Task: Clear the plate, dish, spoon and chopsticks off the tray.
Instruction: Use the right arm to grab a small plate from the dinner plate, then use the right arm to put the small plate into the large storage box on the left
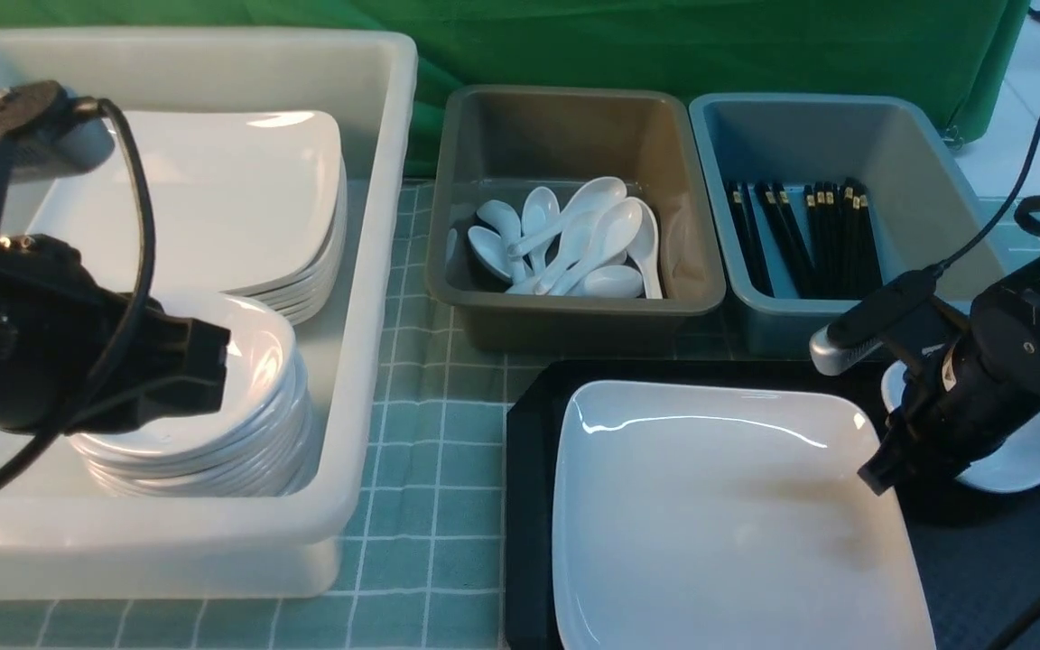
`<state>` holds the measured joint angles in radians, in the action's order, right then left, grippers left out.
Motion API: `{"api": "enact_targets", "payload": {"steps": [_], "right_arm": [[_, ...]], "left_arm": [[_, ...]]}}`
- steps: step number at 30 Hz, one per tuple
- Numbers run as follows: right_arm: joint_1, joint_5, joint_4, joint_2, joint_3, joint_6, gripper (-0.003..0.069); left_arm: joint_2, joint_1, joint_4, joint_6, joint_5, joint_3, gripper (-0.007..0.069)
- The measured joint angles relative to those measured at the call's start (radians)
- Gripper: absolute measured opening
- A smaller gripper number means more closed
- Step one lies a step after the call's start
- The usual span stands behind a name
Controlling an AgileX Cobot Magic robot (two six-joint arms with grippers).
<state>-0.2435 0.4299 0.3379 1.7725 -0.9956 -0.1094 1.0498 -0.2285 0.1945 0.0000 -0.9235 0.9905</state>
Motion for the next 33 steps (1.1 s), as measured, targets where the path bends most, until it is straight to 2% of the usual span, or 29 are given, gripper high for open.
{"api": "enact_targets", "payload": {"steps": [2,8,10,15,18,20,24,28,33], "right_arm": [[-0.009,0.027,-0.002,-0.014,0.000,0.008,0.0152],[-0.068,0.146,-0.018,-0.163,0.004,0.063,0.0062],[-0.089,0.165,-0.021,-0.212,0.005,0.076,0.0059],[-0.196,0.171,-0.077,-0.382,-0.070,0.086,0.0059],[-0.252,0.170,-0.157,-0.400,-0.172,0.027,0.0058],[-0.308,0.164,-0.252,-0.381,-0.261,-0.053,0.0058],[-0.474,0.133,-0.443,-0.259,-0.479,-0.239,0.0058],[-0.571,0.123,-0.483,-0.125,-0.645,-0.278,0.0058],[-0.686,0.131,-0.493,0.068,-0.844,-0.319,0.0058]], "left_arm": [[0.000,0.000,-0.001,0.000,0.000,0.000,0.0000],[0.000,0.000,-0.005,0.000,-0.001,0.000,0.0000],[0.000,0.000,-0.016,-0.014,-0.008,0.000,0.0000],[0.000,0.000,-0.165,-0.097,-0.065,0.000,0.0001],[-0.006,0.000,-0.239,-0.161,-0.095,0.000,0.0007],[-0.024,0.000,-0.273,-0.191,-0.105,0.000,0.0008],[-0.108,0.000,-0.334,-0.313,-0.099,0.000,0.0008],[-0.195,0.000,-0.377,-0.396,-0.080,0.000,0.0008],[-0.318,0.000,-0.402,-0.443,-0.088,0.000,0.0010]]}}
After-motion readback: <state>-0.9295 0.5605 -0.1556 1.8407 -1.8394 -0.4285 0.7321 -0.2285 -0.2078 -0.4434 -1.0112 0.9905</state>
